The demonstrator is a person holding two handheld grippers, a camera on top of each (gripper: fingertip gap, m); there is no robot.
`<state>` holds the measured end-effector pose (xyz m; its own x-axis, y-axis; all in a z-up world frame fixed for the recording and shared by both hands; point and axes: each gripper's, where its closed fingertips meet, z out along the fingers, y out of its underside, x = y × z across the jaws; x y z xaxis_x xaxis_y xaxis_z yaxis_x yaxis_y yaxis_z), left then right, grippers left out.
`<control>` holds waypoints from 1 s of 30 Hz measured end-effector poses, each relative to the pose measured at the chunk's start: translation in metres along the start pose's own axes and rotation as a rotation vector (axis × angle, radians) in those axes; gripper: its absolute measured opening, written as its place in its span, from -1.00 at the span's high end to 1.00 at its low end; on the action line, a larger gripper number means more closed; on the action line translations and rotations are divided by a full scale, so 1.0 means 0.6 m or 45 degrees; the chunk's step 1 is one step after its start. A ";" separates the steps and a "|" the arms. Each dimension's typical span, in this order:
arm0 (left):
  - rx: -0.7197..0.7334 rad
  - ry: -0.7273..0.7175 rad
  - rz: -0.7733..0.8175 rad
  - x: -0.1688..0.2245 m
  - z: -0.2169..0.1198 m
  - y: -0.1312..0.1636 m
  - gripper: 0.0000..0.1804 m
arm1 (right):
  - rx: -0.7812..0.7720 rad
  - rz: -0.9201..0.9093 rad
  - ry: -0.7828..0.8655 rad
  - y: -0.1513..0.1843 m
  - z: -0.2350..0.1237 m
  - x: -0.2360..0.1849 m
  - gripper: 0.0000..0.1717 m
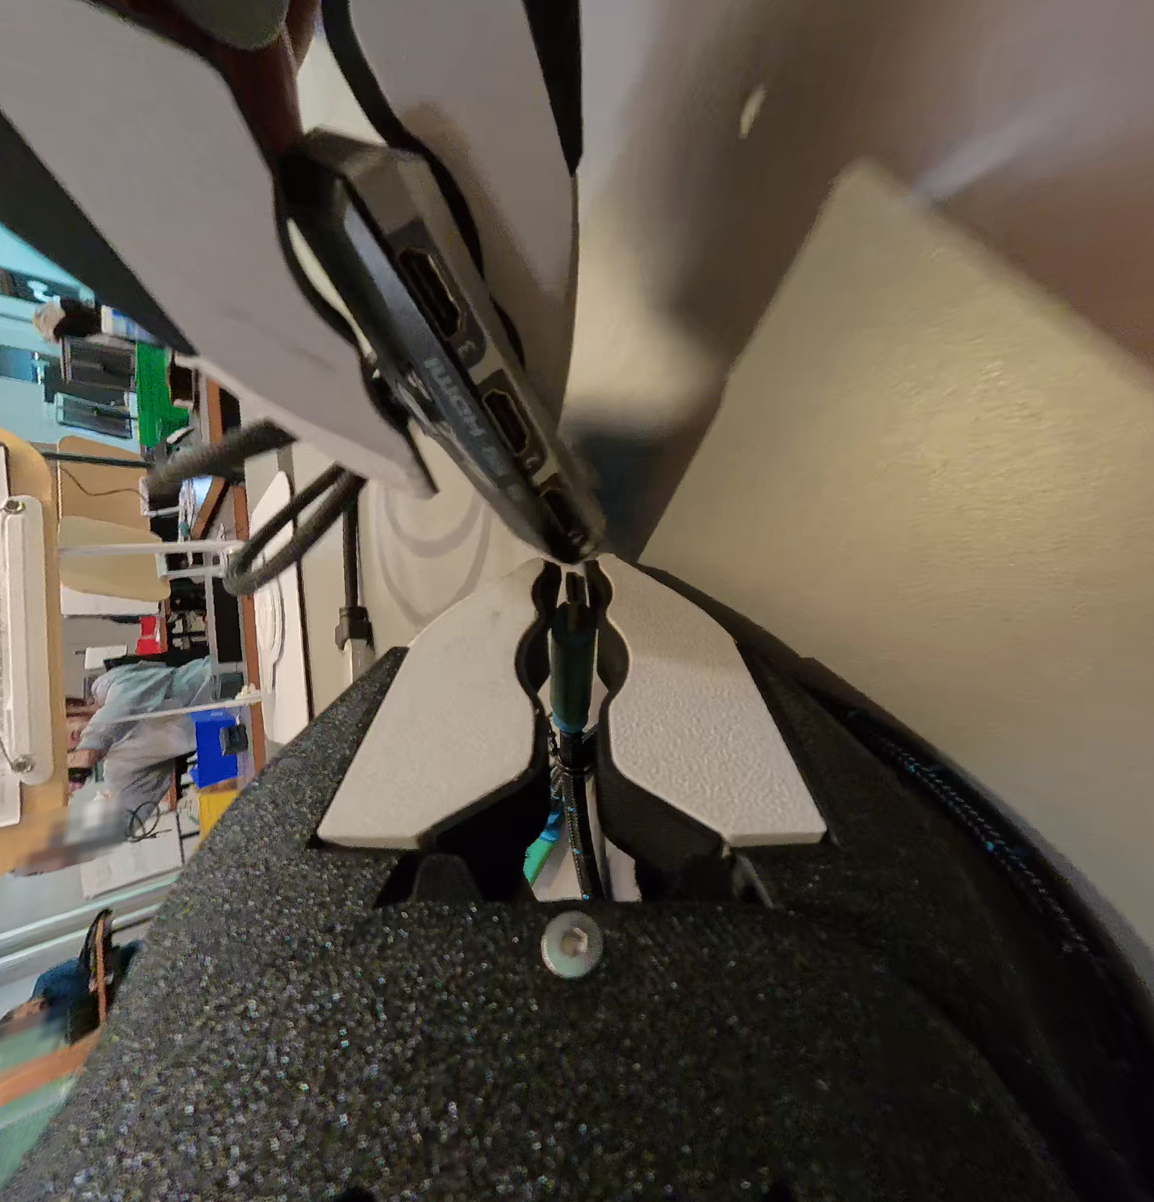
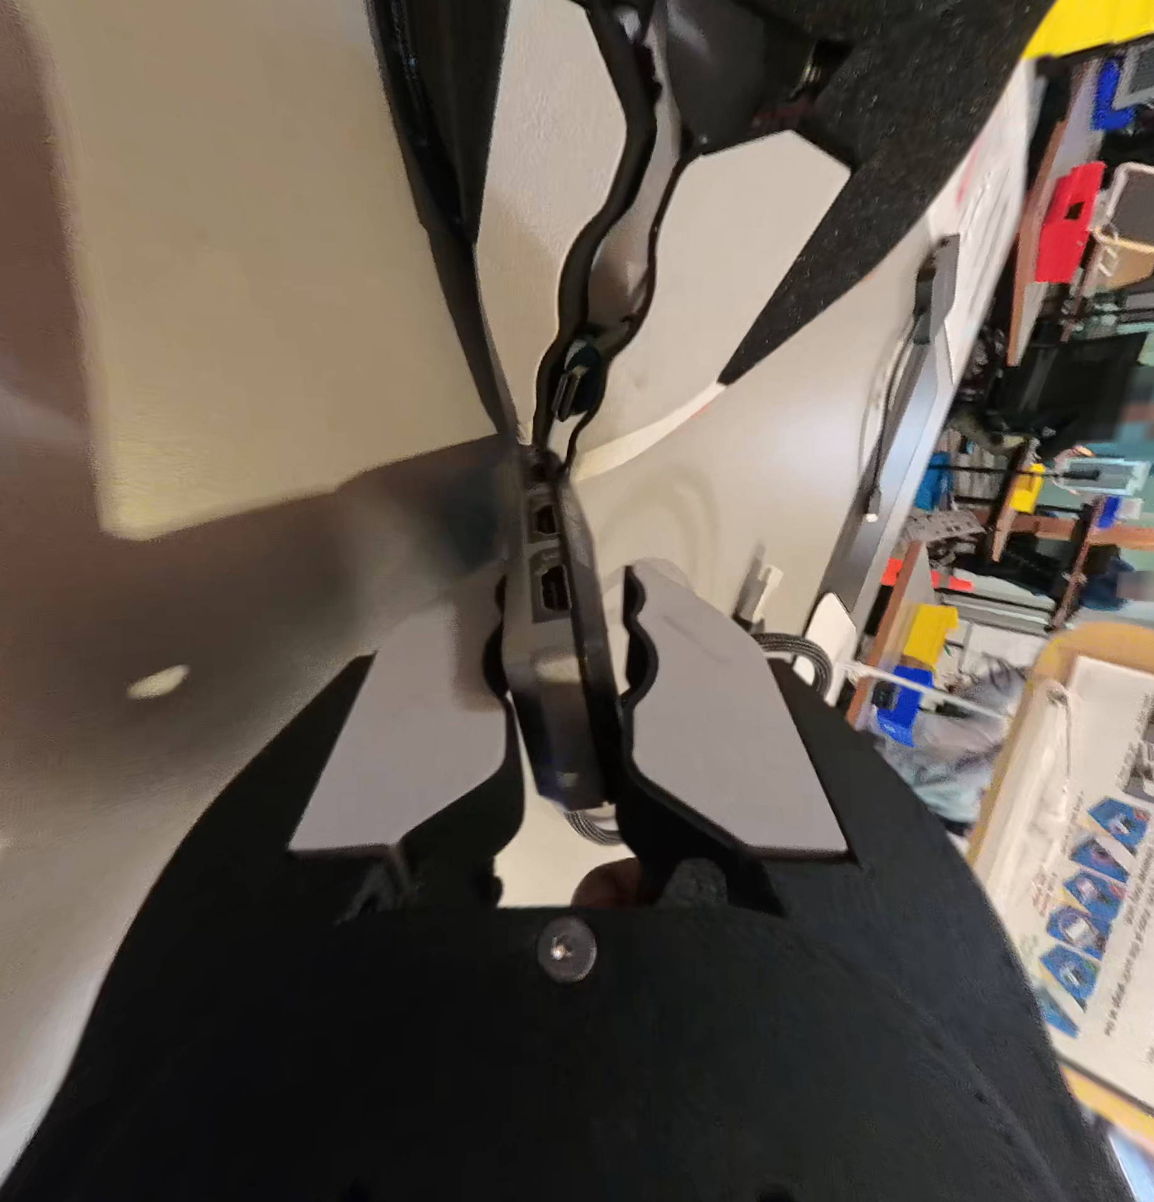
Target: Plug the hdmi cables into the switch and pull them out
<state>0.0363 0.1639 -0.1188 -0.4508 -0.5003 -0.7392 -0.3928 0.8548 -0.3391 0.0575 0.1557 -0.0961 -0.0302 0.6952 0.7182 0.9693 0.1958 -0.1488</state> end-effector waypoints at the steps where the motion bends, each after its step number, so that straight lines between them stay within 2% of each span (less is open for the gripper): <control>1: -0.024 -0.025 -0.007 -0.006 0.000 0.006 0.89 | -0.023 0.010 0.038 0.004 0.002 0.003 0.70; 8: -0.068 -0.052 -0.111 -0.016 0.001 0.016 0.82 | -0.136 0.085 0.263 0.019 0.010 0.003 0.73; 10: -0.057 -0.044 -0.180 -0.019 -0.001 0.015 0.70 | -0.152 0.120 0.335 0.021 0.005 0.005 0.73; 13: -0.018 0.039 -0.361 -0.017 -0.006 0.007 0.41 | -0.155 0.179 0.390 0.025 -0.003 0.003 0.73; 17: -0.011 0.077 -0.364 -0.014 -0.013 0.006 0.31 | -0.161 0.179 0.397 0.029 -0.007 -0.007 0.73; 20: 0.033 0.107 -0.384 -0.017 -0.024 -0.002 0.27 | -0.156 0.185 0.398 0.031 -0.007 -0.006 0.72; 25: 0.309 0.105 -0.457 -0.041 -0.064 -0.056 0.26 | -0.142 0.193 0.388 0.033 -0.008 -0.008 0.72; 27: 0.311 0.108 -0.412 -0.044 -0.075 -0.051 0.27 | -0.143 0.182 0.376 0.035 -0.008 -0.010 0.72; 30: 0.209 0.180 -0.370 -0.038 -0.078 -0.013 0.30 | -0.136 0.176 0.359 0.036 -0.007 -0.013 0.72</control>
<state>0.0124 0.1624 -0.0719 -0.4502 -0.7298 -0.5145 -0.3917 0.6792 -0.6206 0.0798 0.1518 -0.1019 0.1579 0.4884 0.8582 0.9801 0.0286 -0.1967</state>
